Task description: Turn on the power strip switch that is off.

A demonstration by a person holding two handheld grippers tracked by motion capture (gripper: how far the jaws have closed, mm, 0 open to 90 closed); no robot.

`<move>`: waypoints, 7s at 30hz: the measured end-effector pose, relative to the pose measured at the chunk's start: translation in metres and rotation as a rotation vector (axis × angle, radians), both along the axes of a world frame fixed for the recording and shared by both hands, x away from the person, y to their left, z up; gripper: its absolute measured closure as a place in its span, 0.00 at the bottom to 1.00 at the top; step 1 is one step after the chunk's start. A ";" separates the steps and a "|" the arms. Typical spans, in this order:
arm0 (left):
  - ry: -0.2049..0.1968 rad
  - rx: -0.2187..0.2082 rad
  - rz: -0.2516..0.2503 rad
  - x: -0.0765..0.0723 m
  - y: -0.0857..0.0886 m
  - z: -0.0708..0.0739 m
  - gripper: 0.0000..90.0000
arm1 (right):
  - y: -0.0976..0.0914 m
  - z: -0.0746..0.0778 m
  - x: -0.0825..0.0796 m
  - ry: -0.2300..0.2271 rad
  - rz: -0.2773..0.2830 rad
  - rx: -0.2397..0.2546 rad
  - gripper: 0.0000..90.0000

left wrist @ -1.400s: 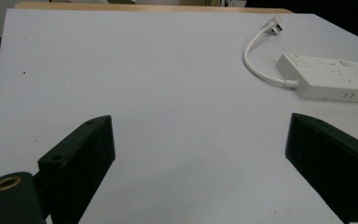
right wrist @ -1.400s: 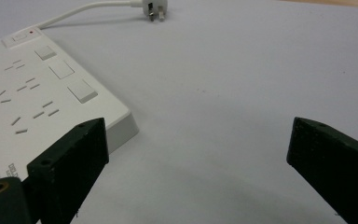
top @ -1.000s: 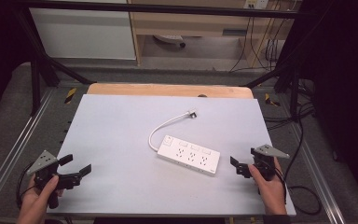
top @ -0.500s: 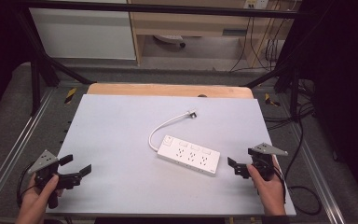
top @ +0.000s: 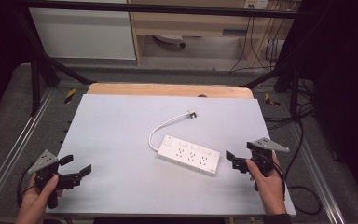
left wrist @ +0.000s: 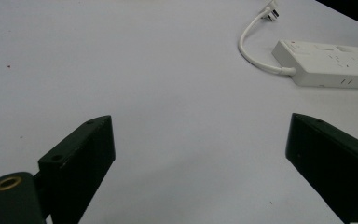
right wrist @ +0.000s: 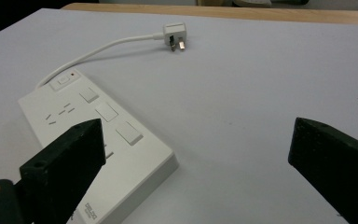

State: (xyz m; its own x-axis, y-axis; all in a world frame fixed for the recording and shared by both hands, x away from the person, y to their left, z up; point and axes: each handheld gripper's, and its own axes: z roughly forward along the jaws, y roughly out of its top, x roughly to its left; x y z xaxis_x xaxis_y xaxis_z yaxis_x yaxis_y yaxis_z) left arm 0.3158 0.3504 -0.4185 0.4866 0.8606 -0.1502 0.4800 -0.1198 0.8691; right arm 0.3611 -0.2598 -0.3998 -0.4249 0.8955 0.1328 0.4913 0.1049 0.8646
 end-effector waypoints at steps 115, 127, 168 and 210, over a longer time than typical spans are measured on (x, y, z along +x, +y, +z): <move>0.027 0.023 -0.023 0.002 -0.004 -0.003 0.08 | 0.092 0.030 0.071 -0.041 0.172 -0.069 0.72; 0.026 0.025 -0.025 0.002 -0.004 -0.003 0.08 | 0.101 0.017 0.077 -0.025 0.188 -0.069 0.78; 0.030 0.031 -0.031 0.002 -0.004 -0.004 0.08 | 0.119 -0.017 0.086 0.019 0.195 -0.054 1.00; 0.028 0.033 -0.036 0.002 -0.004 -0.004 0.08 | 0.117 -0.036 0.069 0.080 0.186 -0.067 1.00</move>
